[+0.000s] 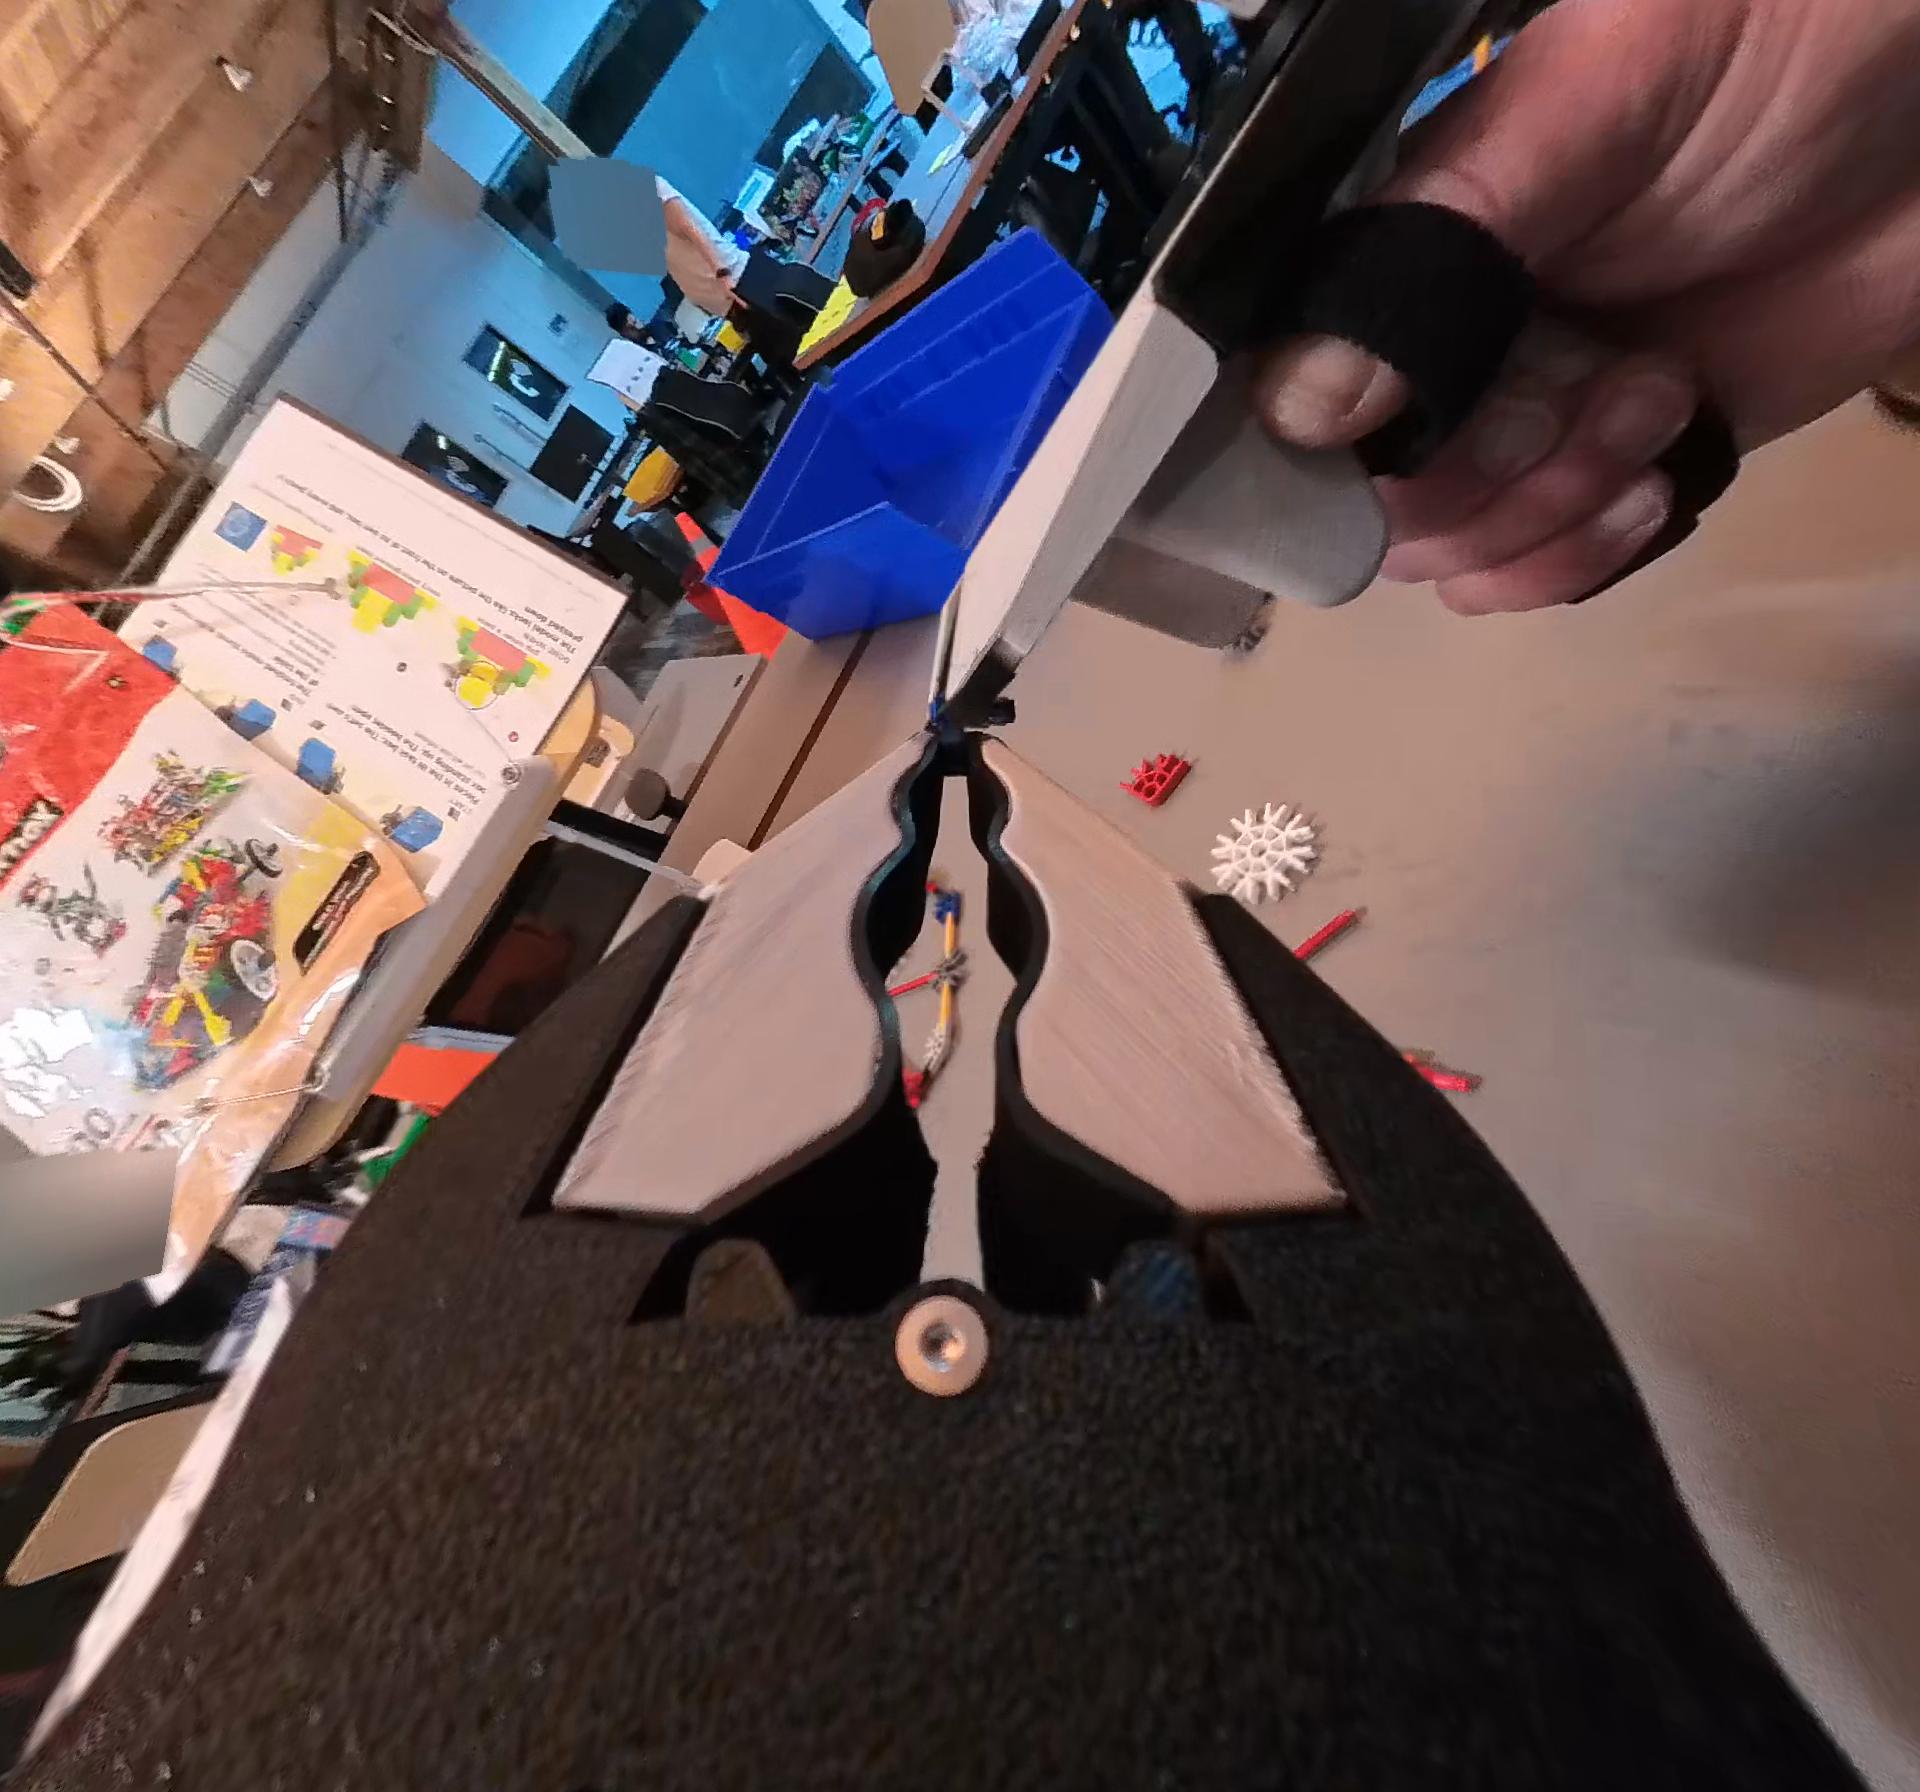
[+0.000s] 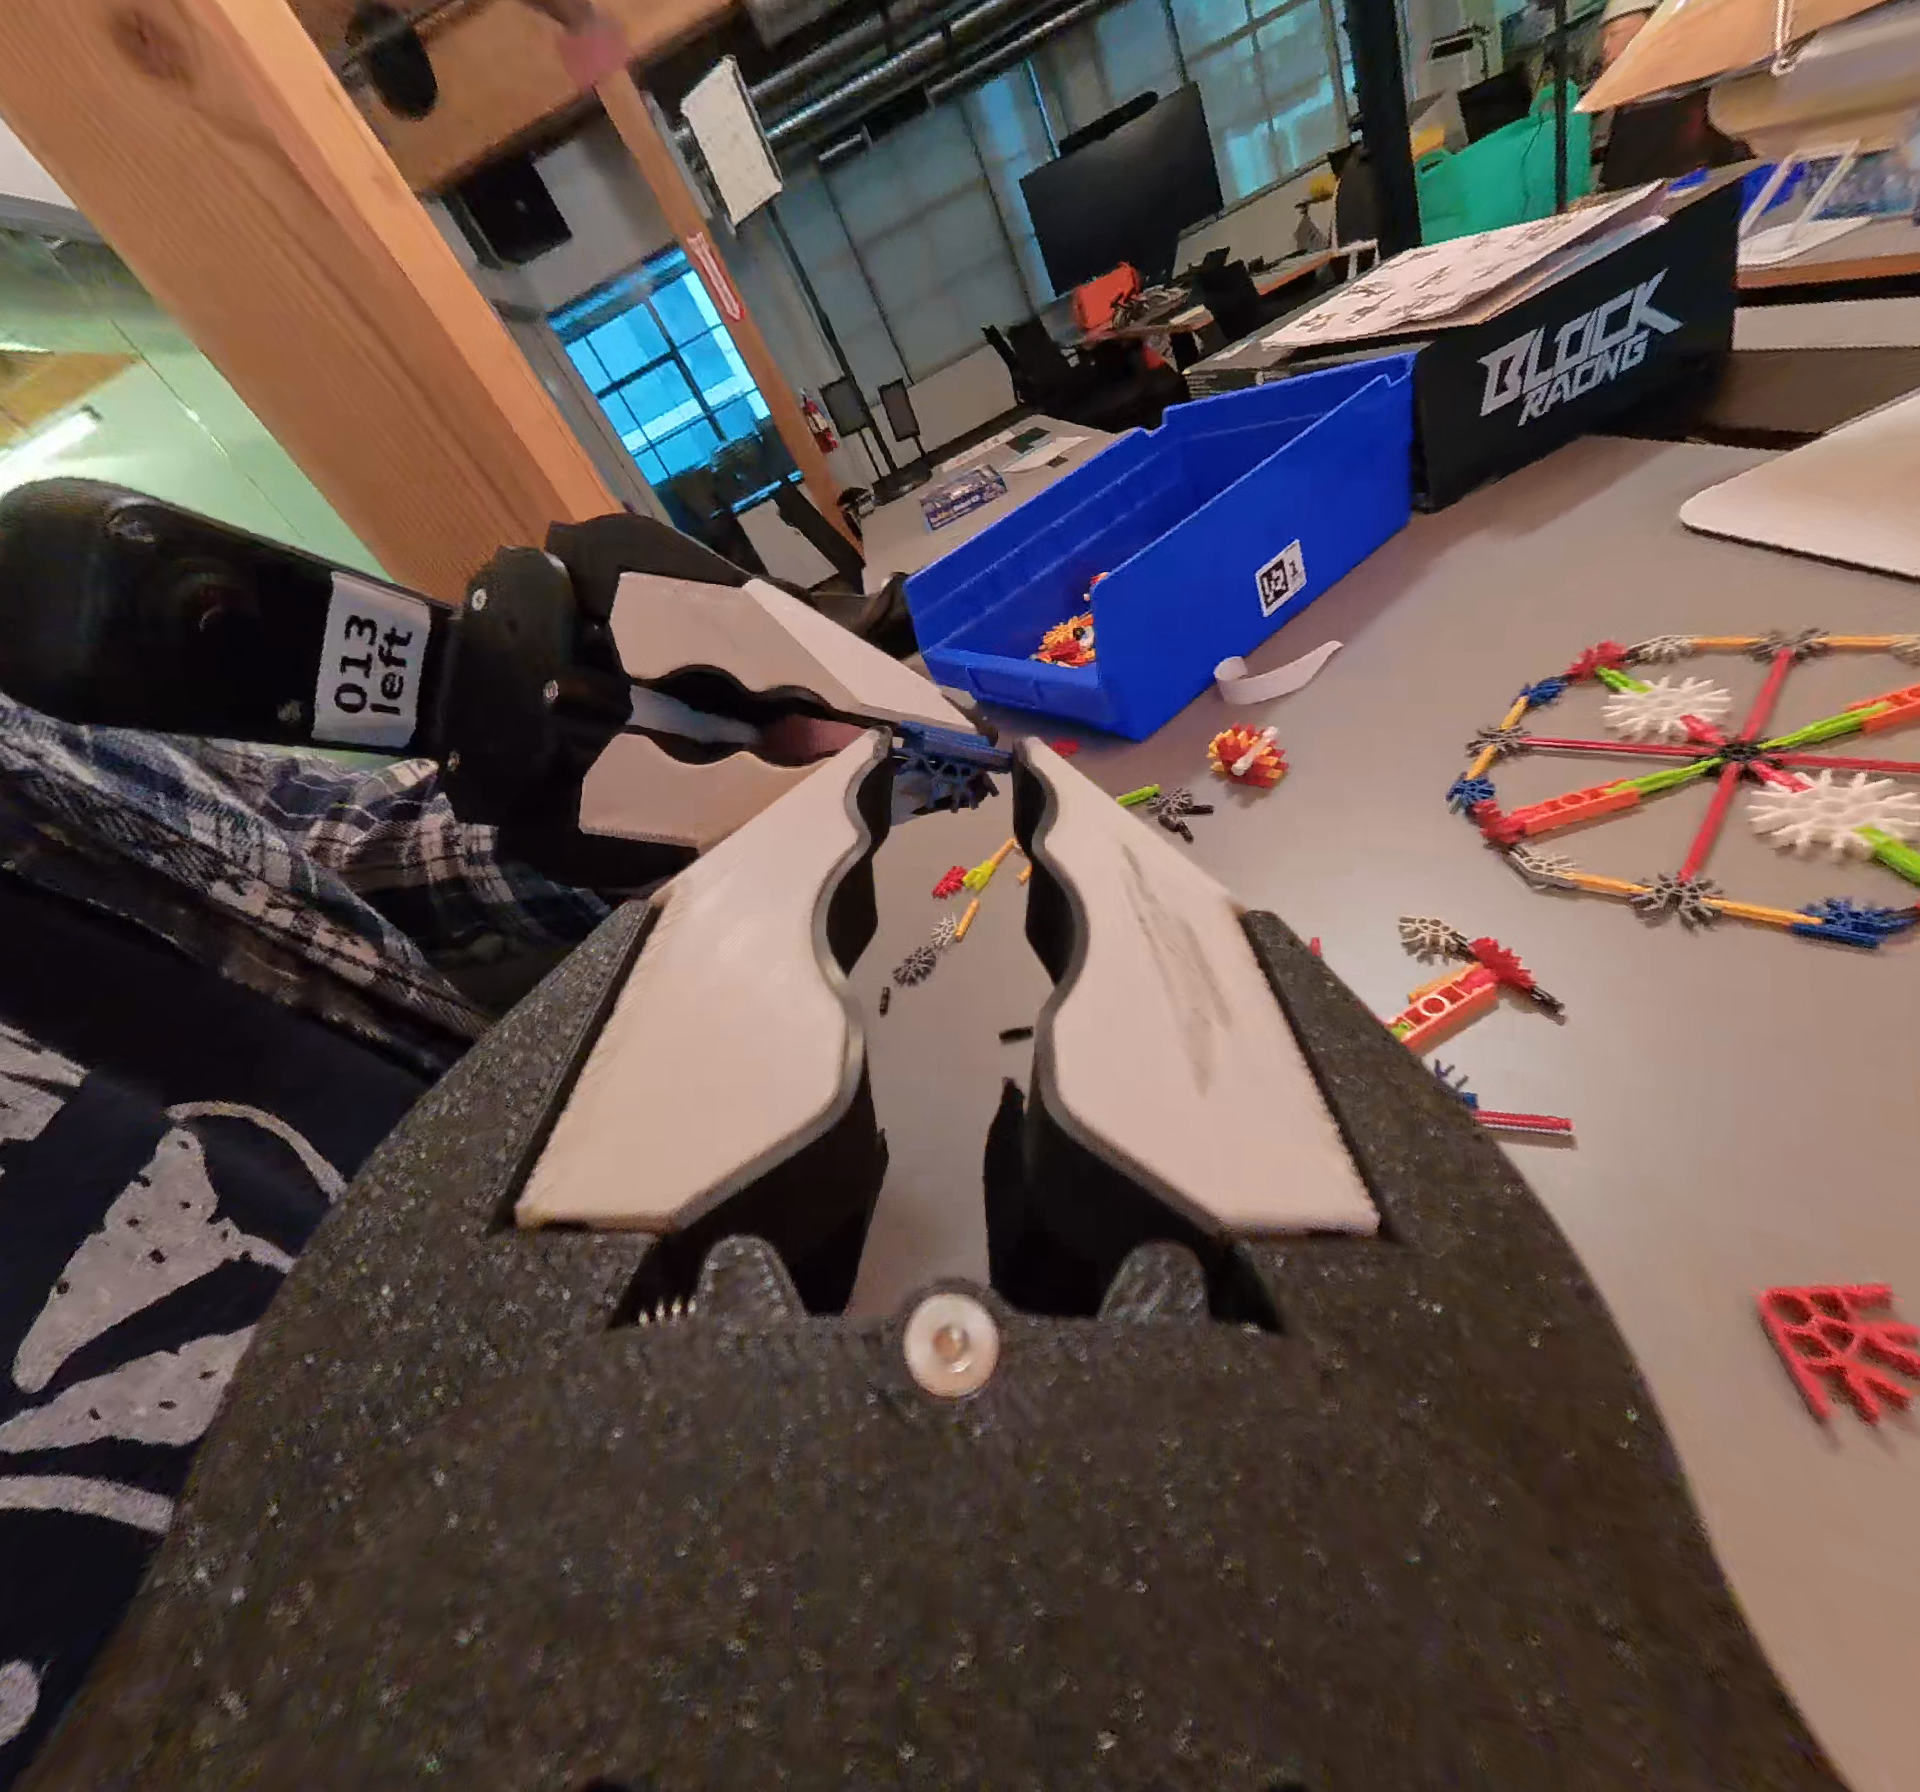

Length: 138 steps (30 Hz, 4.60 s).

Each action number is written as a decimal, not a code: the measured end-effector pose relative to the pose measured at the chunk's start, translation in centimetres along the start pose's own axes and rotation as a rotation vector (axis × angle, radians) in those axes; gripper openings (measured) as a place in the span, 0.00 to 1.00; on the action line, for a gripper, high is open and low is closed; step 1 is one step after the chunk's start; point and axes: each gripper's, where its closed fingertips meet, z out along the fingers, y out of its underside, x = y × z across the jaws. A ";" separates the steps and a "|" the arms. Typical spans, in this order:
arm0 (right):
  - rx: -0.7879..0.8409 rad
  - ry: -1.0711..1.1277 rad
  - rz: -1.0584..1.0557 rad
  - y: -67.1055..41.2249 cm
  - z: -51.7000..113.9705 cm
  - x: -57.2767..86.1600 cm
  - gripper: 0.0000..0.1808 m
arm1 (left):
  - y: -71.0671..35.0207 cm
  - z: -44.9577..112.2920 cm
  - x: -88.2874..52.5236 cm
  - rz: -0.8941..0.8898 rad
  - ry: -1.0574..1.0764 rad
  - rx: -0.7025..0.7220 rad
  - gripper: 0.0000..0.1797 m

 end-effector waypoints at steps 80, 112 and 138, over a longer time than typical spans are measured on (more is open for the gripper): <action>-0.237 0.071 -0.449 0.4 1.0 -0.9 0.12 | -0.1 -2.4 -0.4 -0.188 0.558 0.063 0.03; -0.187 -0.334 0.241 2.3 -1.8 -4.5 0.12 | -3.4 -4.1 3.7 -0.139 0.841 0.153 0.01; 0.017 -0.019 0.267 1.3 -7.5 -3.0 0.12 | -7.0 -0.2 5.8 -0.200 0.973 0.338 0.00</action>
